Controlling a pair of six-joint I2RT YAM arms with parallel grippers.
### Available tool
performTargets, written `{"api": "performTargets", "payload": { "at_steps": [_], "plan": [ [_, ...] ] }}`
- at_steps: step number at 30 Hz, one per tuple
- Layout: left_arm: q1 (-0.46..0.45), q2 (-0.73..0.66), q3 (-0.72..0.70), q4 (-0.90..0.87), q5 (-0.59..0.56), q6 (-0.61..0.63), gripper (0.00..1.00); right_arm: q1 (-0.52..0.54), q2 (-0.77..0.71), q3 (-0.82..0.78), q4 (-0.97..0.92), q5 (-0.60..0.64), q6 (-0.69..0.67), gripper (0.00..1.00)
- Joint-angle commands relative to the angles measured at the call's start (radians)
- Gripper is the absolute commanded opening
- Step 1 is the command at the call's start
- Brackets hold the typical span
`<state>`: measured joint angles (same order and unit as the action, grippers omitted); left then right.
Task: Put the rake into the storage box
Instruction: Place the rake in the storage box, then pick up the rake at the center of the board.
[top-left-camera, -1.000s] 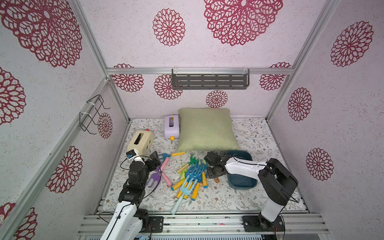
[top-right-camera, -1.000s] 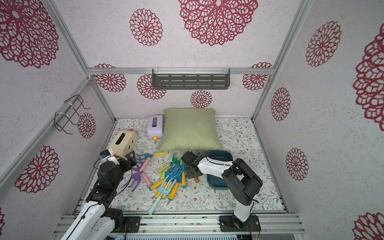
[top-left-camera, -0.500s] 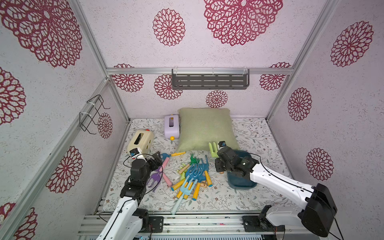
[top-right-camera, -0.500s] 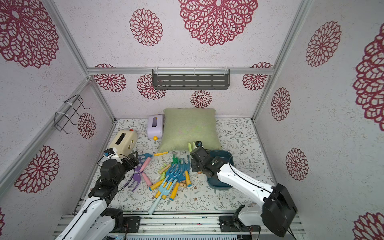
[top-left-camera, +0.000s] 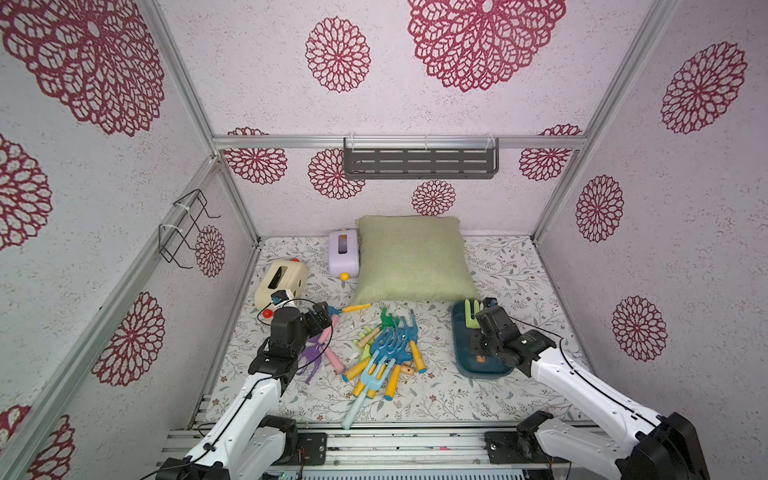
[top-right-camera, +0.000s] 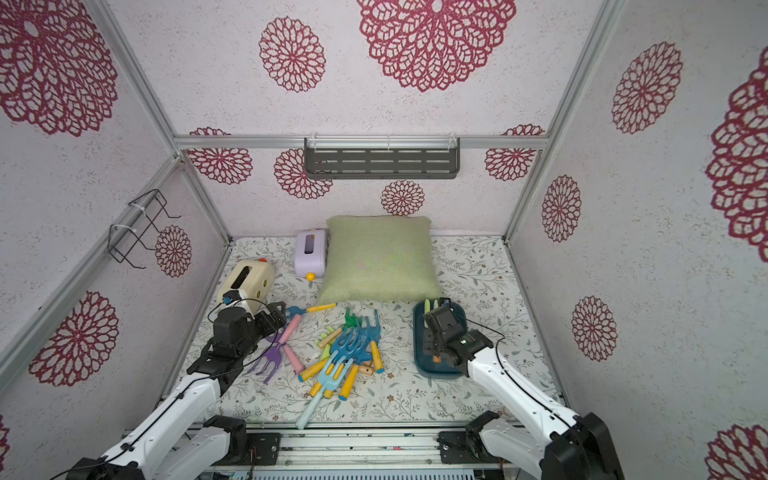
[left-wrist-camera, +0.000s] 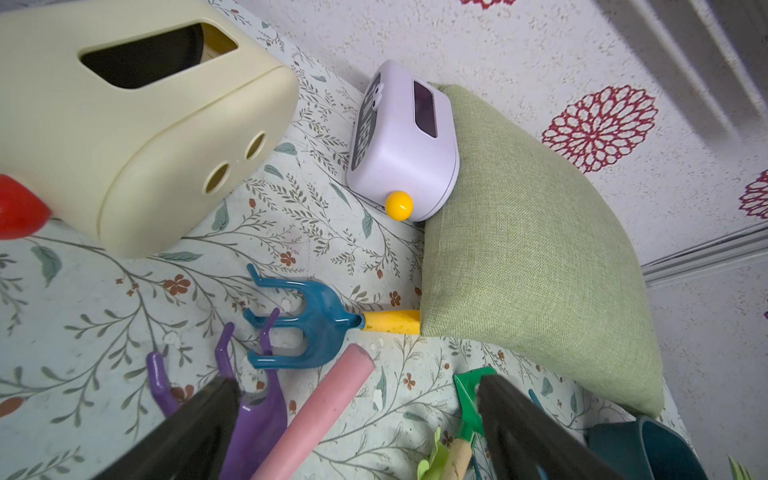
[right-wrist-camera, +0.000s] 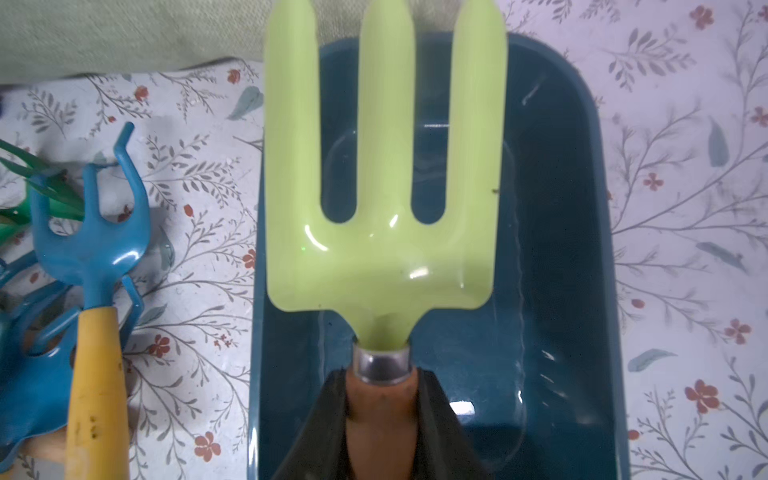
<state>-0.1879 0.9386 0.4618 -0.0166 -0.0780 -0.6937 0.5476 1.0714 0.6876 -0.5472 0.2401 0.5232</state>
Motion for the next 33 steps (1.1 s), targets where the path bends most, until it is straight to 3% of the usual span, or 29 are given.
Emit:
{"api": "performTargets", "payload": {
  "at_steps": [1, 2, 4, 6, 10, 15, 19, 25, 33],
  "plan": [
    [-0.057, -0.009, 0.038, -0.075, -0.056, -0.038, 0.98, -0.005, 0.018, -0.010, 0.042, 0.005, 0.027, 0.16],
    [-0.077, -0.014, 0.048, -0.115, -0.066, -0.052, 0.98, -0.005, 0.024, -0.018, 0.050, 0.000, 0.030, 0.20],
    [-0.131, -0.036, 0.072, -0.235, -0.097, -0.106, 1.00, -0.005, 0.034, -0.031, 0.059, -0.005, 0.033, 0.41],
    [-0.190, -0.067, 0.074, -0.310, -0.101, -0.151, 0.99, -0.005, 0.026, -0.041, 0.064, 0.000, 0.032, 0.53],
    [-0.328, -0.097, 0.103, -0.466, -0.138, -0.239, 0.97, -0.006, -0.027, -0.027, 0.078, -0.023, 0.011, 0.68],
    [-0.502, -0.025, 0.188, -0.602, -0.187, -0.292, 0.96, 0.017, -0.065, 0.016, 0.110, -0.160, -0.027, 0.69],
    [-0.604, 0.084, 0.266, -0.683, -0.217, -0.300, 0.96, 0.101, -0.038, 0.045, 0.130, -0.231, -0.041, 0.69],
    [-0.672, 0.199, 0.318, -0.710, -0.186, -0.287, 0.95, 0.183, 0.032, 0.040, 0.183, -0.309, -0.050, 0.68],
    [-0.688, 0.239, 0.302, -0.740, -0.109, -0.274, 0.93, 0.269, 0.173, 0.063, 0.230, -0.336, -0.046, 0.64]
  ]
}}
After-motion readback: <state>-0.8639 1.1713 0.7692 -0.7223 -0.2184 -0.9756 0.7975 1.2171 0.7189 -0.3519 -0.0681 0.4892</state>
